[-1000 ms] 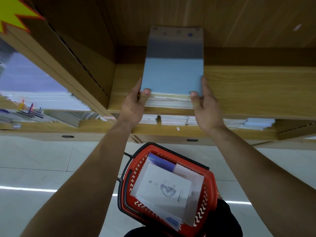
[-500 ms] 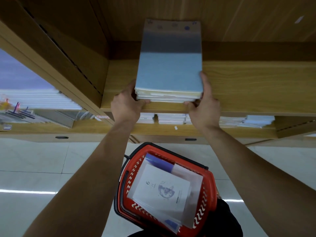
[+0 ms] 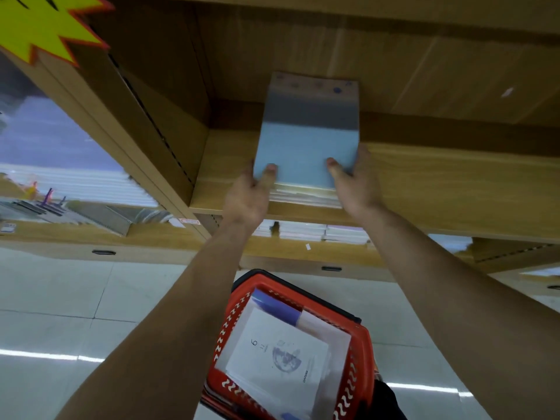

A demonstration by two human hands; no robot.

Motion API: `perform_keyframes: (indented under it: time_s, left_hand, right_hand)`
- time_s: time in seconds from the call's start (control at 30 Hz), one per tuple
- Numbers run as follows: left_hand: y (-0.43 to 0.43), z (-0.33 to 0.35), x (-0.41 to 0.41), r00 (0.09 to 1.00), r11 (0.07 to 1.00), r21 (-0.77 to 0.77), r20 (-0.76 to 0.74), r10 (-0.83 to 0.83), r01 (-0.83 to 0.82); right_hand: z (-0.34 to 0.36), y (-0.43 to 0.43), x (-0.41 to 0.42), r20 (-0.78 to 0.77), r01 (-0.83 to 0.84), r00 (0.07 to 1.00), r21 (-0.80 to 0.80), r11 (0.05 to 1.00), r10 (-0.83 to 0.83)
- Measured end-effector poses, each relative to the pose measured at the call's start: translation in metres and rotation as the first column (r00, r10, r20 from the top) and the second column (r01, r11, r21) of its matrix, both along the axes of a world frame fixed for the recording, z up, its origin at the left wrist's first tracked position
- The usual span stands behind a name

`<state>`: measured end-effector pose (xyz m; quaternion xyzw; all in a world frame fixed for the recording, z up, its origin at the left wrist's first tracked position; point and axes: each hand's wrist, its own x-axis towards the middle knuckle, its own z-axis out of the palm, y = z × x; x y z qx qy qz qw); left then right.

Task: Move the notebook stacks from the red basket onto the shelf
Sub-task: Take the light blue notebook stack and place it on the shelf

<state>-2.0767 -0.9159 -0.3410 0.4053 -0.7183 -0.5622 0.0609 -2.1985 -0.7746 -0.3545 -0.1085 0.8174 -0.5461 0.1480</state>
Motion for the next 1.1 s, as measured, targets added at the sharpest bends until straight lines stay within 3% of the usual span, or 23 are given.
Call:
perform_keyframes:
  time_s: [0.2, 0.43, 0.57, 0.87, 1.0, 1.1]
  left_hand:
    - [-0.014, -0.011, 0.007, 0.996, 0.997, -0.034, -0.057, 0.074, -0.076]
    - [-0.058, -0.001, 0.027, 0.975, 0.978, -0.019, -0.081, 0.206, -0.208]
    - [-0.056, -0.005, 0.059, 0.988, 0.973, -0.174, -0.011, 0.154, -0.153]
    - [-0.044, -0.003, 0.076, 0.97, 0.931, -0.277, -0.014, 0.243, -0.237]
    - [-0.031, 0.001, 0.064, 0.966, 0.947, -0.192, -0.032, 0.257, -0.258]
    - [-0.026, 0.003, 0.051, 0.967, 0.944, -0.213, -0.019, 0.253, -0.252]
  right_hand:
    - [0.0, -0.02, 0.008, -0.048, -0.028, 0.998, 0.102, 0.994, 0.033]
    - [-0.002, -0.07, 0.03, -0.034, -0.081, 0.996, 0.116, 0.99, 0.086]
    - [-0.003, -0.083, 0.035, -0.013, -0.109, 0.994, 0.136, 0.985, 0.112]
    - [-0.003, -0.081, 0.043, -0.019, -0.172, 0.985, 0.067, 0.983, 0.174]
    - [-0.004, -0.084, 0.035, 0.089, -0.214, 0.973, -0.004, 0.977, 0.214]
    - [-0.008, -0.083, 0.026, 0.074, -0.222, 0.972, -0.029, 0.975, 0.224]
